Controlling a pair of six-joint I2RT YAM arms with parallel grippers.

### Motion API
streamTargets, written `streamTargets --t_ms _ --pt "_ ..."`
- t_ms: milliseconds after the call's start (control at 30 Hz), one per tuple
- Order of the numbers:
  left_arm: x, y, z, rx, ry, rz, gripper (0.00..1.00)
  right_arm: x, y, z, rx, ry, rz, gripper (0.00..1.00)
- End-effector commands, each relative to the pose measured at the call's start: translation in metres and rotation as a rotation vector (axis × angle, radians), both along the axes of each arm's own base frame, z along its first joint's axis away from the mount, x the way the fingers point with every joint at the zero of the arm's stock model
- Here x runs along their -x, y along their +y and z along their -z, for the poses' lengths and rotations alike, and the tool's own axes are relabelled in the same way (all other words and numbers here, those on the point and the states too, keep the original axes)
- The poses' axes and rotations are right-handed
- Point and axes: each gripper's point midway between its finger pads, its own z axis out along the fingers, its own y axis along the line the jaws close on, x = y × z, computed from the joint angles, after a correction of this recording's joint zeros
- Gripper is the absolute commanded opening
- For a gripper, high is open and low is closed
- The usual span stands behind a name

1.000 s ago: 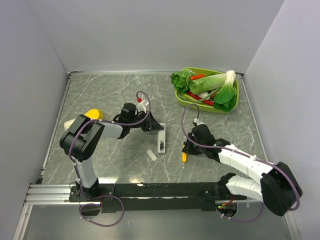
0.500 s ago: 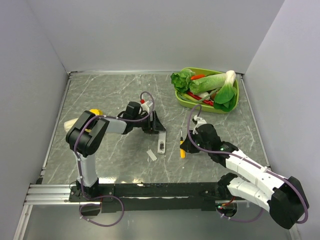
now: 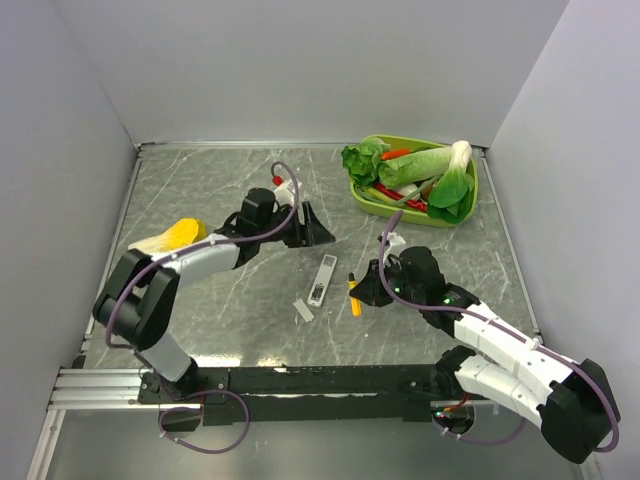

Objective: Unload the batteries from the remote control

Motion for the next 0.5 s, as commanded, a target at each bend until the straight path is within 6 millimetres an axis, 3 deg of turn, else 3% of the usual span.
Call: streamTargets --t_ms 0,100,200,467 --pt "0.039 -0.019 -0.042 0.108 -0.042 0.107 0.7 -0.003 0.015 -0.023 -0.063 -0.077 -0.069 0.0" --pt "0.058 -0.019 -0.054 0.195 -0.028 0.142 0.67 -0.005 0.018 -0.026 -0.075 -0.074 -0.076 0.0" --pt "0.071 -0.02 -0.053 0.217 -0.034 0.172 0.66 -0.005 0.023 -0.031 -0.096 -0.076 -0.09 0.0" --pt "0.085 -0.031 -0.048 0.243 -0.023 0.221 0.62 -0.003 0.033 -0.034 -0.128 -0.041 -0.131 0.0"
